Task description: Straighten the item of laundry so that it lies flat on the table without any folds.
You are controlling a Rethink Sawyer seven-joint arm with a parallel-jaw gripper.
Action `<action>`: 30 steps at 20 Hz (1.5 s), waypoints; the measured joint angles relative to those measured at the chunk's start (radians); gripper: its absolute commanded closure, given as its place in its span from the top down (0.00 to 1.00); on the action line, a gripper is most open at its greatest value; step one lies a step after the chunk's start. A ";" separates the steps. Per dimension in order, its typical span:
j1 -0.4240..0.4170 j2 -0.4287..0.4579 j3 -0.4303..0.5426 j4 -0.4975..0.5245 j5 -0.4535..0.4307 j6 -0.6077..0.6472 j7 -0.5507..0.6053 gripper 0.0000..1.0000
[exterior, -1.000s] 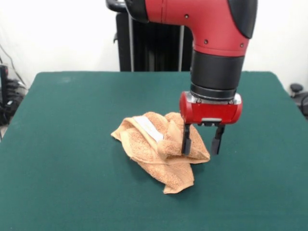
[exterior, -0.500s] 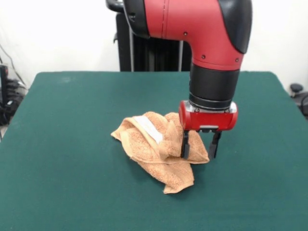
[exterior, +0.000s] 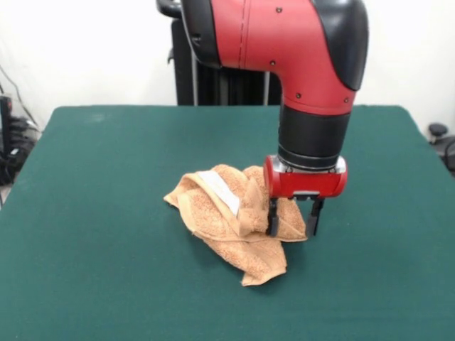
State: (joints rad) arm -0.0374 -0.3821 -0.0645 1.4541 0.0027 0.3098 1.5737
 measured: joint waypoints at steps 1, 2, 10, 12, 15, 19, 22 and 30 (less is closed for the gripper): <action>0.000 0.004 0.000 0.000 0.000 0.000 0.000 1.00; 0.000 0.006 0.000 0.000 0.000 0.000 0.000 1.00; 0.001 0.034 0.000 -0.001 0.000 -0.009 0.000 1.00; 0.002 0.037 0.000 -0.003 0.000 -0.011 0.000 1.00; 0.003 0.037 0.000 -0.004 0.000 -0.011 0.000 1.00; 0.006 0.038 -0.001 -0.005 0.000 -0.011 0.000 1.00; 0.007 0.039 -0.001 -0.006 0.000 -0.011 0.000 1.00; 0.007 0.043 -0.001 -0.010 0.000 -0.011 0.000 1.00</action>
State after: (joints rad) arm -0.0302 -0.3393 -0.0652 1.4444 0.0031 0.2989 1.5737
